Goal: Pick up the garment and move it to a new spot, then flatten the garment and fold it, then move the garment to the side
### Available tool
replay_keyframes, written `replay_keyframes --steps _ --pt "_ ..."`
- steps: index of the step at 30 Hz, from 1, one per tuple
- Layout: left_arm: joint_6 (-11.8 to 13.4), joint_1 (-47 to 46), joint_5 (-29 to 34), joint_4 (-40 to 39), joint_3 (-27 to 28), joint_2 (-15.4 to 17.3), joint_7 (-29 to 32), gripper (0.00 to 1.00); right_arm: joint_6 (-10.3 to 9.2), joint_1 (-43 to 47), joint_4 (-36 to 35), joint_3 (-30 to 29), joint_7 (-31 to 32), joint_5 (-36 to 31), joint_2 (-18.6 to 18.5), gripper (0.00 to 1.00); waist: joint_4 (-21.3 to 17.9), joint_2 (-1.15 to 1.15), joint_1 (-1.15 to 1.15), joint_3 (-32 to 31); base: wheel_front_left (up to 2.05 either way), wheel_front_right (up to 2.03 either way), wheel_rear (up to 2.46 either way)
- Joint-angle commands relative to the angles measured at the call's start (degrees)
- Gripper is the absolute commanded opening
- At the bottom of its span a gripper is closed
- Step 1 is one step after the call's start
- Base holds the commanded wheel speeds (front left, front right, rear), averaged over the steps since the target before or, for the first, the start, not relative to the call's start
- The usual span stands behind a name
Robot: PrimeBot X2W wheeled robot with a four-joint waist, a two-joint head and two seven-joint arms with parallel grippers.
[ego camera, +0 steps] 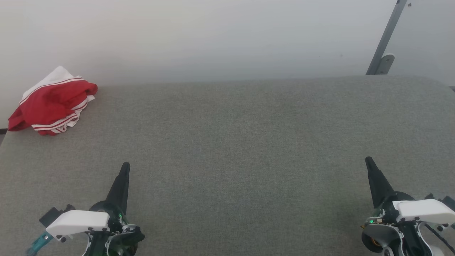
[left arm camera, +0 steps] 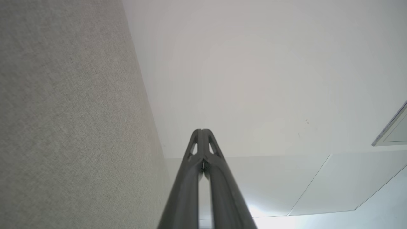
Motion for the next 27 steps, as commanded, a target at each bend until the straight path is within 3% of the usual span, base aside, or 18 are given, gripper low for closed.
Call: replay_keyframes --steps 1,18,19,27 --pt "-0.3 -0.6 -0.2 -0.1 0.1 -0.1 0.1 0.0 0.19 -0.3 0.0 0.0 0.1 0.2 -0.1 0.0 0.0 0.0 0.0 0.0 0.0 0.0 0.0" --pt "-0.3 -0.6 -0.2 -0.1 0.1 -0.1 0.1 0.0 0.19 -0.3 0.0 0.0 0.2 0.2 -0.1 0.0 0.0 0.0 0.0 0.0 0.0 0.0 0.0" --pt "0.0 0.0 0.0 0.0 0.0 0.0 0.0 1.0 0.0 0.0 0.0 0.0 0.0 0.0 0.0 1.0 0.0 0.0 0.0 0.0 0.0 0.0 0.0" --pt "0.1 2.0 0.0 1.9 -0.7 -0.3 -0.7 1.0 -0.09 2.1 1.7 0.7 -1.0 -0.5 0.4 1.0 0.0 0.0 0.0 -0.1 0.0 0.0 0.0"
